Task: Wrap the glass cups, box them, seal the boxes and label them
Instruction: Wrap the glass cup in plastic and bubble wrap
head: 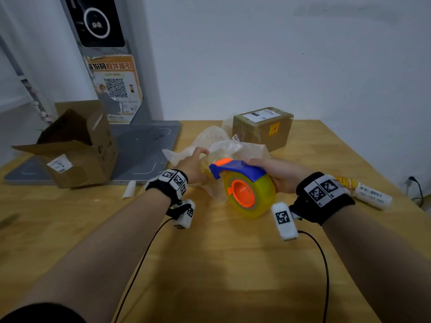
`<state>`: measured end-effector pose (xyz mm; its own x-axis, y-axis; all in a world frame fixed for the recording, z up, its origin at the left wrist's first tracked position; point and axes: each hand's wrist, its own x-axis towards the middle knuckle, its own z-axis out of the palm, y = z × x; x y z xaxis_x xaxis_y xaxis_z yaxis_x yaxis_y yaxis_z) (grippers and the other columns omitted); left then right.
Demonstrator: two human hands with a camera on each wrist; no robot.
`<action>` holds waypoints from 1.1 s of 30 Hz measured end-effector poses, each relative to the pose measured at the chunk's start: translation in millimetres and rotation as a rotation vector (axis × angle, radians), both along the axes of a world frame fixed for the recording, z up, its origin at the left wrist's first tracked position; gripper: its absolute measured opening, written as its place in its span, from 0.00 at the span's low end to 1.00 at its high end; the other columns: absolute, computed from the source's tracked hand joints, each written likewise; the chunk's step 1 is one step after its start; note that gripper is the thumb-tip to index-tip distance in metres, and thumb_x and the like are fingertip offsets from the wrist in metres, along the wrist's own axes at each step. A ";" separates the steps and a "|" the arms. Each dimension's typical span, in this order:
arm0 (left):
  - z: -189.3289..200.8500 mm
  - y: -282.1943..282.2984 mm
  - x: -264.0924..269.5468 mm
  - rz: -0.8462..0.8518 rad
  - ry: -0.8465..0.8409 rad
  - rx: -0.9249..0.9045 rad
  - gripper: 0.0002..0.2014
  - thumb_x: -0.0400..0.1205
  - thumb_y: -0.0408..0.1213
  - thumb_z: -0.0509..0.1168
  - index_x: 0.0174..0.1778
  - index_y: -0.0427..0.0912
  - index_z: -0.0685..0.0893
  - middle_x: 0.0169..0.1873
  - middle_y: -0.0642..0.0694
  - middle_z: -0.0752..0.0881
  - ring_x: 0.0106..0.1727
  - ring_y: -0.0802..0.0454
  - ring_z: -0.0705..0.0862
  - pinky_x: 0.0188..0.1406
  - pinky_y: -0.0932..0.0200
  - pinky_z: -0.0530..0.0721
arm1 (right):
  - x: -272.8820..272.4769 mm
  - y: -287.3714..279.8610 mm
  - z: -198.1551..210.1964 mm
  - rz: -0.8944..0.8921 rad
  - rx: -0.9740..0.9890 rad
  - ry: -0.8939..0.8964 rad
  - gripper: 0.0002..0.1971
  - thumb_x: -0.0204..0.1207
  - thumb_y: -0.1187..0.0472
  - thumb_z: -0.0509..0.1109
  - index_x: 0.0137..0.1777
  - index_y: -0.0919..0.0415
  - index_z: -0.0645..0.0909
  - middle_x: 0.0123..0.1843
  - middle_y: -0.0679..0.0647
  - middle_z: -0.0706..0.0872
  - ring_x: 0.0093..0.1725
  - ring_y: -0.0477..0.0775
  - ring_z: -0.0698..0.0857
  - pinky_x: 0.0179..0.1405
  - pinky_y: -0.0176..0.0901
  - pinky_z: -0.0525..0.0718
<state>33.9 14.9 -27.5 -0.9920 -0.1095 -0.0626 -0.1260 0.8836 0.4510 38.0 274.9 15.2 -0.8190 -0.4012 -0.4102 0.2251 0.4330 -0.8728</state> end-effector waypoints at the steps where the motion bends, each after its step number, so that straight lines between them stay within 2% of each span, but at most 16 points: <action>1: -1.4 1.6 0.0 0.029 0.012 0.012 0.45 0.72 0.42 0.81 0.80 0.58 0.62 0.50 0.44 0.87 0.46 0.46 0.86 0.33 0.56 0.77 | -0.1 2.2 0.5 0.000 -0.002 0.011 0.27 0.79 0.35 0.71 0.70 0.52 0.85 0.59 0.57 0.94 0.63 0.65 0.91 0.74 0.69 0.81; 3: -2.7 4.3 -1.0 0.092 0.027 0.019 0.43 0.69 0.49 0.82 0.79 0.53 0.68 0.50 0.48 0.89 0.48 0.48 0.88 0.39 0.54 0.82 | -0.2 7.0 2.6 -0.003 -0.022 0.033 0.26 0.80 0.36 0.72 0.69 0.53 0.86 0.59 0.58 0.94 0.63 0.66 0.91 0.72 0.67 0.83; 4: -3.7 4.8 -2.3 0.121 0.023 0.017 0.37 0.67 0.54 0.81 0.72 0.50 0.77 0.53 0.49 0.90 0.50 0.48 0.88 0.43 0.53 0.84 | 0.4 9.0 4.8 -0.009 -0.035 0.044 0.26 0.80 0.37 0.73 0.68 0.55 0.87 0.59 0.59 0.94 0.62 0.66 0.91 0.71 0.65 0.85; 6: -3.2 4.0 0.3 0.172 0.039 0.080 0.27 0.63 0.61 0.80 0.47 0.45 0.87 0.44 0.49 0.91 0.42 0.50 0.87 0.38 0.55 0.81 | 0.7 13.0 8.6 -0.031 -0.067 0.071 0.26 0.79 0.40 0.76 0.66 0.61 0.88 0.58 0.62 0.94 0.57 0.65 0.92 0.66 0.60 0.86; 8: -1.4 2.9 2.2 0.218 0.062 0.253 0.29 0.60 0.66 0.80 0.37 0.41 0.88 0.32 0.49 0.87 0.36 0.50 0.85 0.35 0.55 0.77 | 0.3 16.0 12.8 -0.055 -0.096 0.127 0.25 0.79 0.43 0.77 0.63 0.64 0.89 0.56 0.64 0.94 0.53 0.63 0.91 0.62 0.57 0.87; 12: 11.8 1.5 11.3 0.270 0.119 0.500 0.24 0.65 0.59 0.83 0.30 0.44 0.81 0.27 0.52 0.81 0.33 0.52 0.79 0.33 0.57 0.70 | -2.2 13.9 17.3 -0.090 -0.095 0.280 0.26 0.74 0.38 0.79 0.55 0.62 0.93 0.51 0.60 0.95 0.52 0.61 0.93 0.63 0.55 0.86; 14: 19.2 0.7 15.3 0.285 0.133 0.575 0.22 0.67 0.55 0.83 0.31 0.46 0.79 0.27 0.51 0.77 0.31 0.52 0.75 0.33 0.56 0.68 | -4.0 9.8 18.2 -0.099 -0.092 0.348 0.33 0.66 0.32 0.80 0.53 0.63 0.94 0.50 0.60 0.95 0.55 0.64 0.92 0.63 0.54 0.85; 16: 24.4 -2.4 19.4 0.325 0.178 0.608 0.20 0.65 0.53 0.85 0.34 0.43 0.84 0.27 0.51 0.79 0.32 0.52 0.77 0.34 0.56 0.71 | -3.4 5.6 21.2 -0.088 -0.093 0.396 0.36 0.63 0.29 0.79 0.51 0.65 0.94 0.49 0.63 0.94 0.53 0.65 0.92 0.56 0.51 0.83; 19: 25.0 -14.9 20.9 0.409 0.257 0.649 0.24 0.58 0.53 0.86 0.38 0.37 0.92 0.30 0.51 0.87 0.35 0.52 0.85 0.36 0.58 0.78 | 1.3 0.8 32.6 -0.064 -0.096 0.449 0.26 0.73 0.35 0.79 0.43 0.63 0.94 0.41 0.61 0.94 0.40 0.53 0.90 0.48 0.44 0.81; 21: 27.7 -21.4 23.4 0.453 0.283 0.717 0.19 0.60 0.50 0.86 0.37 0.40 0.92 0.31 0.50 0.89 0.37 0.51 0.87 0.37 0.58 0.82 | 1.4 1.0 39.5 -0.063 -0.093 0.484 0.30 0.73 0.36 0.79 0.43 0.69 0.92 0.38 0.64 0.91 0.37 0.53 0.87 0.45 0.45 0.79; 24: 36.4 -33.3 29.1 0.537 0.264 0.898 0.19 0.63 0.45 0.87 0.43 0.39 0.92 0.36 0.46 0.91 0.42 0.44 0.92 0.43 0.48 0.90 | -0.3 8.4 45.6 -0.089 -0.070 0.526 0.36 0.70 0.34 0.80 0.45 0.75 0.88 0.36 0.62 0.86 0.35 0.54 0.83 0.41 0.45 0.76; 27: 42.2 -48.5 32.5 0.530 0.145 1.023 0.24 0.67 0.45 0.86 0.55 0.37 0.90 0.47 0.37 0.93 0.44 0.39 0.93 0.39 0.45 0.91 | -1.8 24.8 50.1 -0.089 -0.033 0.543 0.29 0.74 0.38 0.80 0.40 0.71 0.89 0.34 0.58 0.86 0.32 0.50 0.82 0.34 0.38 0.75; 29: 47.2 -50.8 35.8 0.473 -0.028 1.061 0.33 0.65 0.53 0.85 0.62 0.40 0.88 0.56 0.35 0.91 0.48 0.37 0.92 0.40 0.45 0.91 | -2.3 31.2 48.0 -0.061 -0.024 0.550 0.31 0.74 0.40 0.80 0.43 0.75 0.89 0.36 0.63 0.86 0.36 0.51 0.82 0.40 0.42 0.75; 31: 52.5 -49.5 41.0 0.405 -0.140 1.120 0.36 0.65 0.59 0.84 0.64 0.41 0.87 0.57 0.34 0.91 0.47 0.38 0.92 0.41 0.47 0.91 | -1.2 30.7 42.2 -0.036 -0.020 0.545 0.30 0.75 0.40 0.80 0.45 0.74 0.91 0.41 0.70 0.89 0.39 0.53 0.84 0.44 0.45 0.76; 32: 53.8 -49.1 41.4 0.359 -0.167 1.170 0.38 0.66 0.60 0.83 0.66 0.41 0.87 0.55 0.33 0.91 0.48 0.37 0.93 0.46 0.46 0.92 | -0.5 29.9 39.1 -0.036 -0.026 0.532 0.28 0.75 0.40 0.79 0.45 0.72 0.92 0.44 0.70 0.91 0.40 0.54 0.85 0.46 0.45 0.78; 33: 55.2 -48.4 41.8 0.308 -0.186 1.189 0.42 0.65 0.61 0.84 0.71 0.41 0.85 0.57 0.33 0.91 0.54 0.35 0.92 0.56 0.43 0.91 | 0.4 30.0 36.7 -0.041 -0.038 0.515 0.27 0.75 0.41 0.79 0.45 0.71 0.92 0.46 0.69 0.92 0.41 0.54 0.87 0.47 0.45 0.79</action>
